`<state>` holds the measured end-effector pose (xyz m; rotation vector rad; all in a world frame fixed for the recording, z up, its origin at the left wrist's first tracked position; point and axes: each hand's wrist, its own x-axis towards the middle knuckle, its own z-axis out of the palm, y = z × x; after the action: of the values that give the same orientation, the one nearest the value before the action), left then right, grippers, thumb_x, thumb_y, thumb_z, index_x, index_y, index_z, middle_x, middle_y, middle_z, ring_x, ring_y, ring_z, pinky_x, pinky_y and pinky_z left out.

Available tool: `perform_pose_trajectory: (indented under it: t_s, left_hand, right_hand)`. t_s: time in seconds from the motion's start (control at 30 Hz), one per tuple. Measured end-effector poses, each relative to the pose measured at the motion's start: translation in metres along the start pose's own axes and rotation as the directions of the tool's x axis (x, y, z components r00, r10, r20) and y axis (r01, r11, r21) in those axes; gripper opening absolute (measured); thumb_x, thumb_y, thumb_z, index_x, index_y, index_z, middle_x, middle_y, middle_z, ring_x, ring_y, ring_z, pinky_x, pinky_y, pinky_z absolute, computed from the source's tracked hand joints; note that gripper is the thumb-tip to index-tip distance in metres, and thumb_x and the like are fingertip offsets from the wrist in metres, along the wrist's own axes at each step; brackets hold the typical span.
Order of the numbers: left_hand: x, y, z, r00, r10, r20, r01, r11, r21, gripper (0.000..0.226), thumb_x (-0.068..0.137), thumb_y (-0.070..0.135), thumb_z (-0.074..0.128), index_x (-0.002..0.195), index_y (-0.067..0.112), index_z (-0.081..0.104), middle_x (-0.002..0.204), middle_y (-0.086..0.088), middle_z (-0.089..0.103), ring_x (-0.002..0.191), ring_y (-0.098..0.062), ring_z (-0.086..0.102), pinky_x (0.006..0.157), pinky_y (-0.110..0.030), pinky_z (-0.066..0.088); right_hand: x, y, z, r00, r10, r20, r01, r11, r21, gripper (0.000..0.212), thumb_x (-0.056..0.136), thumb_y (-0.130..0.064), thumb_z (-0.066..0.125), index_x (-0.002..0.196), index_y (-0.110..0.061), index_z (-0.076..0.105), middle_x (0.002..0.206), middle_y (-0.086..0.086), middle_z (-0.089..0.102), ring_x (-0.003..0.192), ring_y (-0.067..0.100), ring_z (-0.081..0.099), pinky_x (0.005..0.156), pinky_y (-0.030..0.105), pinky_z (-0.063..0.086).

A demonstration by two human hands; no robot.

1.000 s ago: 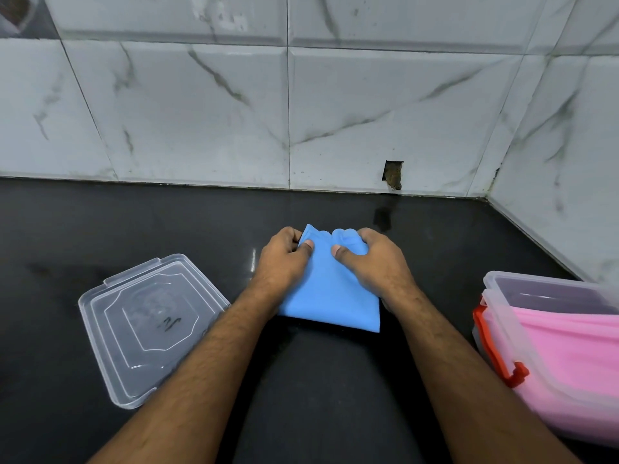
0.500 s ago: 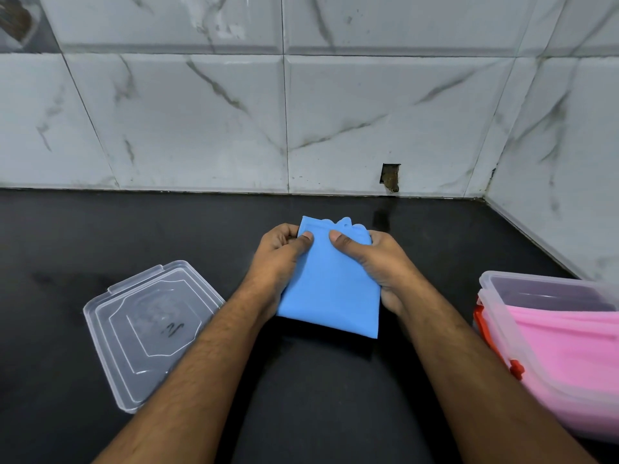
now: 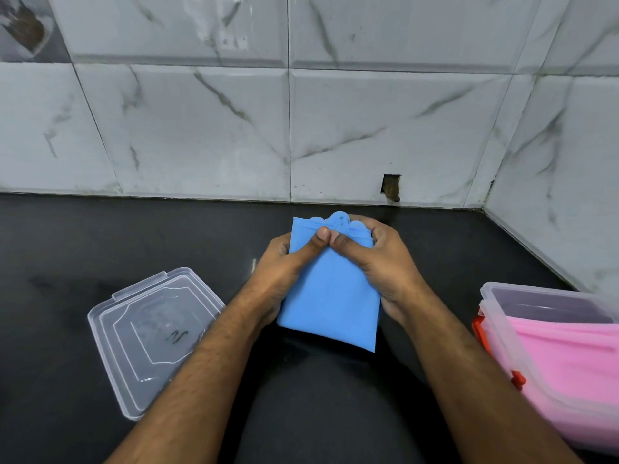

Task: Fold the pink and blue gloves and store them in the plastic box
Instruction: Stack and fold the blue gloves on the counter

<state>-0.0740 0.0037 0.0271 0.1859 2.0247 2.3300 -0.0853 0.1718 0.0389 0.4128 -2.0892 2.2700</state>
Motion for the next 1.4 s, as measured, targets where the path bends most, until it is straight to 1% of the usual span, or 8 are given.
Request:
perform_pose_trajectory:
  t_s: [0.2,0.4,0.6,0.8,1.0,1.17,1.23,1.4]
  left_hand:
    - [-0.002,0.002,0.003,0.999,0.039,-0.026,-0.039,0.999,-0.016,0.042,0.091,0.049,0.074,0.107,0.010,0.076,0.104,-0.017,0.080,0.093,-0.034,0.078,0.077,-0.043,0.064]
    - [-0.006,0.005,0.002,0.993,-0.058,0.104,0.072,0.989,-0.128,0.045,0.094,0.042,0.073,0.117,0.003,0.072,0.116,-0.023,0.075,0.099,-0.037,0.075,0.087,-0.049,0.061]
    - [-0.003,0.003,-0.003,0.984,-0.109,0.139,0.127,0.984,-0.123,0.051,0.087,0.048,0.078,0.115,0.005,0.075,0.115,-0.024,0.076,0.103,-0.041,0.075,0.083,-0.048,0.062]
    - [0.002,-0.007,-0.003,0.999,-0.054,0.004,0.054,0.998,-0.013,0.053,0.088,0.054,0.075,0.106,0.004,0.076,0.105,-0.020,0.079,0.098,-0.041,0.077,0.084,-0.052,0.062]
    - [0.009,-0.012,-0.001,0.971,0.084,-0.223,-0.059,0.992,0.115,0.054,0.101,0.056,0.054,0.099,0.006,0.074,0.103,-0.022,0.076,0.087,-0.032,0.069,0.086,-0.054,0.057]
    - [-0.011,-0.017,0.003,0.879,0.361,-0.312,-0.200,0.872,0.446,0.029,0.101,0.053,0.054,0.095,0.028,0.066,0.089,0.014,0.073,0.078,0.007,0.064,0.070,-0.018,0.046]
    - [-0.021,-0.021,0.008,0.872,0.392,-0.293,-0.244,0.868,0.433,0.032,0.099,0.060,0.052,0.105,0.031,0.065,0.097,0.017,0.073,0.085,0.010,0.065,0.071,-0.013,0.047]
    - [-0.043,-0.009,0.033,0.905,0.339,-0.256,-0.310,0.939,0.148,0.041,0.100,0.059,0.051,0.114,0.022,0.062,0.108,0.005,0.072,0.102,-0.012,0.066,0.088,-0.032,0.055]
  right_hand:
    - [-0.002,-0.002,0.001,0.996,-0.078,-0.054,0.071,0.991,-0.115,0.023,0.085,-0.038,0.081,0.100,-0.022,0.074,0.095,0.002,0.079,0.087,0.019,0.077,0.071,0.035,0.062]
    - [-0.003,-0.004,-0.002,0.995,0.097,0.039,-0.091,0.986,-0.137,0.069,0.074,-0.083,0.060,0.109,-0.025,0.072,0.108,0.005,0.077,0.102,0.025,0.075,0.092,0.047,0.060]
    - [-0.005,-0.008,-0.008,0.976,0.156,0.153,-0.124,0.972,-0.199,0.061,0.076,-0.067,0.076,0.113,-0.018,0.070,0.105,0.002,0.079,0.096,0.022,0.077,0.086,0.041,0.062]
    - [-0.003,-0.001,-0.008,0.994,0.099,0.046,-0.088,0.976,-0.201,0.041,0.079,-0.045,0.085,0.093,-0.009,0.070,0.092,0.006,0.079,0.082,0.023,0.078,0.069,0.033,0.062]
    - [-0.004,0.010,-0.006,0.993,0.038,-0.111,-0.063,0.972,-0.225,0.027,0.081,-0.034,0.083,0.097,-0.015,0.073,0.092,0.004,0.079,0.084,0.024,0.077,0.074,0.040,0.063]
    - [-0.028,-0.006,0.004,0.972,-0.095,-0.216,0.047,0.975,-0.217,0.019,0.085,-0.029,0.081,0.099,-0.018,0.074,0.094,0.004,0.078,0.084,0.021,0.074,0.082,0.051,0.062]
    - [-0.040,-0.018,0.008,0.949,-0.215,-0.231,0.122,0.925,-0.360,0.020,0.085,-0.038,0.078,0.098,-0.024,0.072,0.089,-0.004,0.077,0.083,0.017,0.074,0.078,0.047,0.062]
    - [-0.077,-0.070,0.012,0.853,-0.505,-0.131,0.236,0.597,-0.767,0.033,0.085,-0.059,0.064,0.109,-0.037,0.064,0.090,-0.019,0.073,0.081,0.002,0.067,0.073,0.031,0.057]
